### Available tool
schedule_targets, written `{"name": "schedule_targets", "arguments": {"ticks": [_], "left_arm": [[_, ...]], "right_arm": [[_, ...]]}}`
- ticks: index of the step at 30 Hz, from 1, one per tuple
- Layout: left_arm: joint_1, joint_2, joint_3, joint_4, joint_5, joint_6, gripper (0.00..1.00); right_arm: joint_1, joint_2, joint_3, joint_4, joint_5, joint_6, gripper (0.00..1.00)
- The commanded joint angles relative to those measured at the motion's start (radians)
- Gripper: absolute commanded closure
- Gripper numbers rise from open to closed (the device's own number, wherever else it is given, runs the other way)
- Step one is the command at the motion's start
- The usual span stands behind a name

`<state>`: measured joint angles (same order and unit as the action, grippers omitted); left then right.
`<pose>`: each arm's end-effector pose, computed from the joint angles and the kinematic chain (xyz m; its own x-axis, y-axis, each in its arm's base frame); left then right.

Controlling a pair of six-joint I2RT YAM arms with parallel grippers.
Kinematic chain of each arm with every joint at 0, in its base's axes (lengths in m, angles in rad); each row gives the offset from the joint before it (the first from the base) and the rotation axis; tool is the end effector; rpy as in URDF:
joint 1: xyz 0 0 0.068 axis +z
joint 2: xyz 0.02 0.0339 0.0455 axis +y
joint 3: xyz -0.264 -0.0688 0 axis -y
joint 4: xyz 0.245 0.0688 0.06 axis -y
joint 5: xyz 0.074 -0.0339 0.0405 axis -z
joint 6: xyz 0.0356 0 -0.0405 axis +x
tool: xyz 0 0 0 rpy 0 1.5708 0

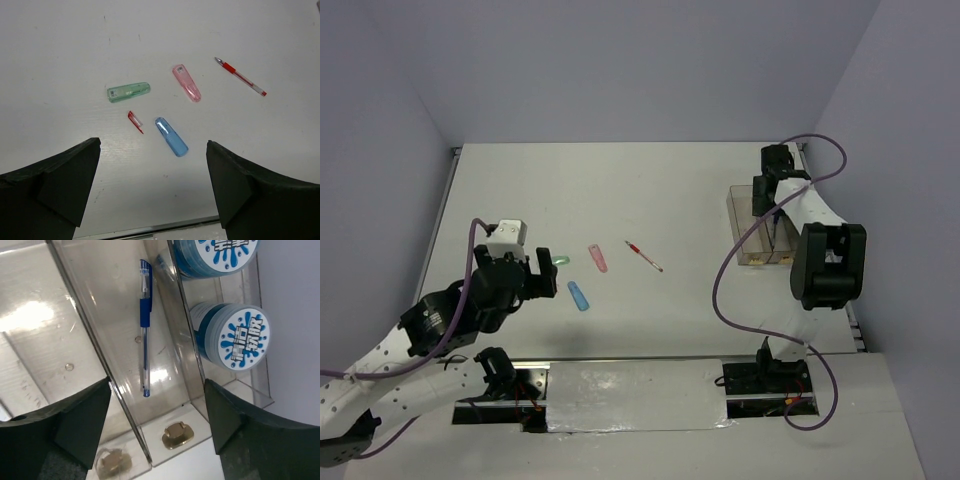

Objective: Sort the stationery into containers
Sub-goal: Place the pen in the storage box, then pick up the pen from the center of the board.

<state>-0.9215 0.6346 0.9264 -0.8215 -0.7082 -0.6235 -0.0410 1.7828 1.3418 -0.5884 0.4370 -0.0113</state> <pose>0.0861 -0.0752 0.3469 -0.4031 -0.2025 -0.8925 0.0372 0.9708 -0.2370 0.3765 -0.0305 0.2302 -0.8591 0.0250 -0.5112 0.2454 0.8967 -0.3685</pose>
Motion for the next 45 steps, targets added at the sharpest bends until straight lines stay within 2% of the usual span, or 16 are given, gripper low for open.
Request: {"name": "schedule_targets", "arguments": {"ticks": [1, 5, 6, 8, 11, 13, 15, 19, 25, 29, 34, 36, 37, 39, 40, 45], "left_arm": [[-0.002, 0.025, 0.009, 0.016, -0.013, 0.015, 0.01], [-0.002, 0.043, 0.018, -0.01, -0.069, -0.037, 0.01], [-0.002, 0.053, 0.031, -0.045, -0.111, -0.054, 0.01], [0.009, 0.074, 0.043, -0.085, -0.149, -0.108, 0.01], [0.039, 0.08, 0.055, -0.122, -0.183, -0.139, 0.01], [0.042, 0.068, 0.049, -0.117, -0.18, -0.133, 0.01], [0.044, 0.057, 0.039, -0.099, -0.166, -0.119, 0.01], [0.044, 0.048, 0.032, -0.073, -0.146, -0.097, 0.01], [0.046, 0.082, 0.034, -0.071, -0.139, -0.088, 0.01], [0.049, 0.1, 0.035, -0.07, -0.134, -0.084, 0.01], [0.052, 0.097, 0.034, -0.065, -0.131, -0.078, 0.01], [0.052, 0.093, 0.032, -0.062, -0.129, -0.076, 0.01], [0.053, 0.093, 0.031, -0.062, -0.129, -0.076, 0.01], [0.053, 0.093, 0.032, -0.064, -0.131, -0.078, 0.01], [0.053, 0.094, 0.034, -0.067, -0.134, -0.082, 0.01], [0.056, 0.096, 0.048, -0.099, -0.158, -0.126, 0.01]], "right_arm": [[0.021, -0.108, 0.04, -0.011, -0.032, 0.045, 0.17], [0.162, -0.233, 0.048, -0.01, -0.099, 0.088, 0.17], [0.208, -0.262, 0.033, 0.019, -0.232, 0.094, 0.17], [0.367, -0.308, -0.022, 0.122, -0.37, 0.096, 0.17], [0.527, -0.232, -0.024, 0.171, -0.574, 0.042, 0.17], [0.605, -0.109, 0.034, 0.115, -0.72, -0.059, 0.15], [0.65, -0.021, 0.08, 0.063, -0.695, -0.134, 0.15], [0.685, 0.147, 0.158, 0.001, -0.58, -0.171, 0.17], [0.702, 0.201, 0.123, 0.027, -0.54, -0.153, 0.22], [0.733, 0.208, 0.063, 0.061, -0.492, -0.135, 0.34], [0.75, 0.225, 0.02, 0.094, -0.469, -0.104, 0.42], [0.762, 0.24, 0.013, 0.098, -0.449, -0.098, 0.5], [0.762, 0.244, 0.011, 0.096, -0.442, -0.092, 0.58], [0.767, 0.247, -0.003, 0.104, -0.449, -0.085, 0.66], [0.767, 0.241, -0.015, 0.11, -0.454, -0.082, 1.0], [0.768, 0.15, -0.085, 0.165, -0.439, 0.005, 1.0]]}}
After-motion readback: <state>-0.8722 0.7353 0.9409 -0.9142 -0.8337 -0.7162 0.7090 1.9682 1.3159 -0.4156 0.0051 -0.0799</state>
